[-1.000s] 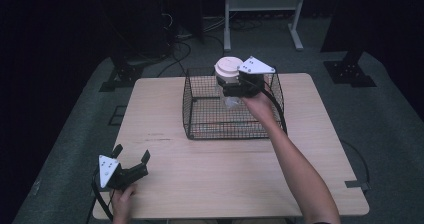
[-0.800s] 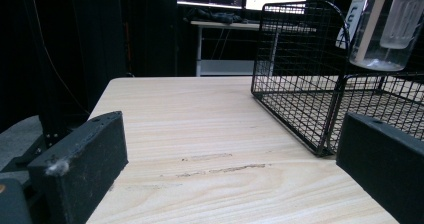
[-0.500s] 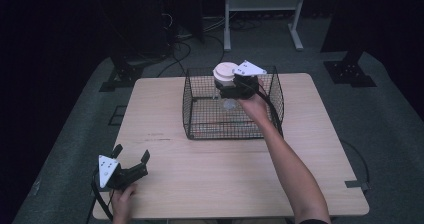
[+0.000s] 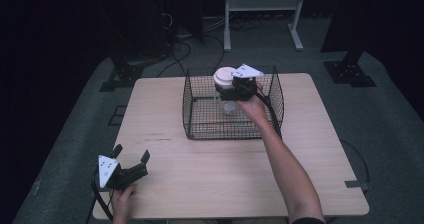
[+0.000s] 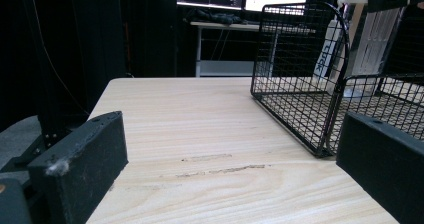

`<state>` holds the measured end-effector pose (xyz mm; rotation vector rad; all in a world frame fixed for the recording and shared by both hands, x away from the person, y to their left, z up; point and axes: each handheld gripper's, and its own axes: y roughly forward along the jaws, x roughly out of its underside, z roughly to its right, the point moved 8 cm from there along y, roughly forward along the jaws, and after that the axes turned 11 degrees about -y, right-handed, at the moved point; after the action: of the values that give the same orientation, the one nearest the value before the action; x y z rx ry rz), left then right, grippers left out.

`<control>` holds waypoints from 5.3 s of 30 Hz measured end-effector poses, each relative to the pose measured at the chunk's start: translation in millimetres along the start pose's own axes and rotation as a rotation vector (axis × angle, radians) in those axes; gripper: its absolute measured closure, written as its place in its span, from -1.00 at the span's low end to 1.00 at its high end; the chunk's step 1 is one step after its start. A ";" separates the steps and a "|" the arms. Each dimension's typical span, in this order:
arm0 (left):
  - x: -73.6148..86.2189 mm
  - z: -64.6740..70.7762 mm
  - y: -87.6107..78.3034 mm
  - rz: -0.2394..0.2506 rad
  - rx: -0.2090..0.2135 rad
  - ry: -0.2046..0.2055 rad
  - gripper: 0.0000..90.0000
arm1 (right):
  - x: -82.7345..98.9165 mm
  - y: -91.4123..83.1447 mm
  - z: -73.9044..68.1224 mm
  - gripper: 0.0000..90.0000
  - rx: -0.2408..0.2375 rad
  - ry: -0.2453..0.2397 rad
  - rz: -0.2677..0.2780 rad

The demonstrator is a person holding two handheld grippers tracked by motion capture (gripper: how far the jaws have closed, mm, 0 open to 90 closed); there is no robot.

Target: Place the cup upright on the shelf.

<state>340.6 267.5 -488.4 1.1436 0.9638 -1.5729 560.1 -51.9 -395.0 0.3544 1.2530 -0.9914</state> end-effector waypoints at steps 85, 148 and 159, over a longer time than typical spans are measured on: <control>1.0 1.4 0.5 -0.005 -0.006 0.015 -1.00 | -16.8 -63.7 23.7 -0.94 0.005 0.043 0.046; 1.7 2.4 1.2 -0.010 -0.014 0.027 -1.00 | 40.7 -175.2 20.4 -0.94 -0.008 0.080 0.067; 1.9 2.5 1.1 -0.011 -0.015 0.029 -1.00 | 54.9 -189.1 18.4 -0.94 -0.002 0.085 0.059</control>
<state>340.9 264.5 -489.6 1.1558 1.0010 -1.5591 423.0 -194.2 -386.0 0.4331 1.3132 -0.9325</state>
